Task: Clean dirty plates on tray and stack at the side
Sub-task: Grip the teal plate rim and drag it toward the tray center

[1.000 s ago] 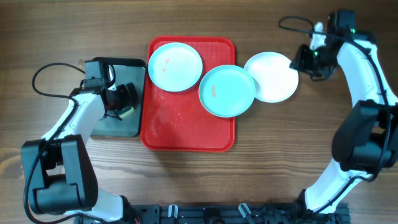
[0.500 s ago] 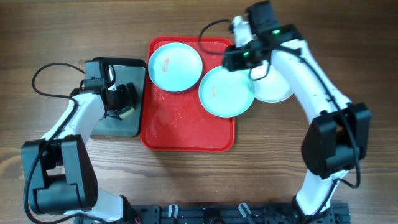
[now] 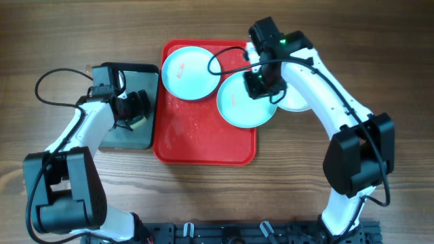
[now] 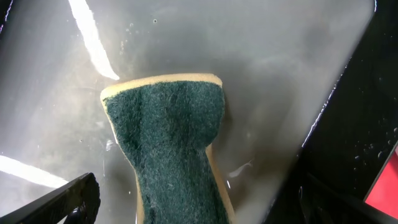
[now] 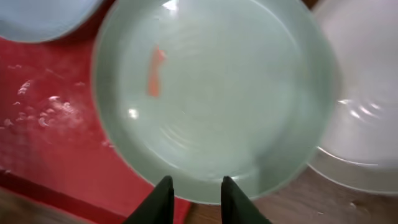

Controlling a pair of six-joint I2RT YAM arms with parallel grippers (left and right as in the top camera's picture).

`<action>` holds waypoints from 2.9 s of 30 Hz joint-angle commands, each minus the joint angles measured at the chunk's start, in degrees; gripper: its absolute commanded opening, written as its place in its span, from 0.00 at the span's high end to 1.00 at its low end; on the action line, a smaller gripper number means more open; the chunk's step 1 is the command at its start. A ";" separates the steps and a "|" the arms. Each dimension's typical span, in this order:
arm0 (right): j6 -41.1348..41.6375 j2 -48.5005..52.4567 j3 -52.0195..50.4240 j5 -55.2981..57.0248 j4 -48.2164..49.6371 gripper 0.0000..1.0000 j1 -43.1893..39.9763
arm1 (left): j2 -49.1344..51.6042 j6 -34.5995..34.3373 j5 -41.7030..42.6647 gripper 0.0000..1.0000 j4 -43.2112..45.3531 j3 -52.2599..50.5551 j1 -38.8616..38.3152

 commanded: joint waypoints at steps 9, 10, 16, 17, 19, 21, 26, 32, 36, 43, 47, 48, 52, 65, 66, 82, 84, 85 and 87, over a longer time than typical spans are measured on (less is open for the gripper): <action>1.57 -1.29 -3.34 10.36 0.74 0.53 -5.84 | 0.28 0.11 -0.79 0.00 -0.02 -0.39 0.22; 1.55 -1.29 -4.42 9.99 1.57 0.60 -5.95 | 0.28 0.11 -0.79 0.00 -0.02 -0.39 0.22; 1.38 -1.29 -11.37 5.44 8.11 0.64 -5.95 | 0.28 0.09 -0.79 0.00 -0.02 -0.39 0.22; 1.36 -1.29 -12.70 5.44 9.40 0.65 -5.95 | 0.28 0.09 -0.79 0.00 -0.02 -0.39 0.22; 1.38 -1.29 -14.56 5.44 11.87 0.70 -5.99 | 0.28 0.09 -0.79 0.00 -0.02 -0.39 0.22; 1.38 -1.29 -15.17 5.46 12.81 0.77 -5.99 | 0.28 0.11 -0.79 0.00 -0.02 -0.39 0.22; 1.42 -1.29 -15.17 5.44 13.38 0.82 -5.99 | 0.28 0.09 -0.79 0.00 -0.02 -0.39 0.22; 1.57 -1.29 -15.34 5.46 14.32 0.79 -5.99 | 0.28 0.09 -0.79 0.00 -0.02 -0.39 0.22; 2.56 -1.29 -16.11 5.44 17.68 0.78 -5.99 | 0.28 0.11 -0.79 0.00 -0.02 -0.39 0.22; 3.06 -1.29 -16.09 5.42 19.26 0.96 -5.99 | 0.28 0.09 -0.79 0.00 -0.02 -0.39 0.22; 3.04 -1.29 -16.09 5.42 18.82 0.96 -5.99 | 0.28 0.11 -0.79 0.00 -0.02 -0.39 0.22; 2.99 -1.31 -16.06 5.44 18.80 0.96 -5.99 | 0.28 0.09 -0.79 0.00 -0.02 -0.39 0.22; 2.89 -1.42 -15.13 3.32 16.46 0.96 -5.97 | 0.28 0.11 -0.79 0.00 -0.02 -0.39 0.22; 7.50 -1.73 -15.50 -9.40 14.56 0.96 -3.41 | 0.28 0.09 -0.79 0.00 -0.02 -0.39 0.22; 8.55 -1.73 -15.76 -9.38 14.69 0.96 -2.73 | 0.28 0.11 -0.79 0.00 -0.02 -0.39 0.22; 17.00 -1.60 -16.70 -9.22 12.46 0.92 4.94 | 0.28 0.11 -0.79 0.00 -0.02 -0.39 0.22; 16.98 -1.60 -16.70 -9.25 12.48 0.83 5.16 | 0.28 0.11 -0.79 0.00 -0.02 -0.39 0.22; 16.76 -1.60 -16.70 -9.22 12.61 0.70 5.29 | 0.28 0.11 -0.79 0.00 -0.02 -0.39 0.22; 15.17 -1.60 -16.70 -9.16 13.44 0.59 5.29 | 0.28 0.11 -0.79 0.00 -0.02 -0.39 0.22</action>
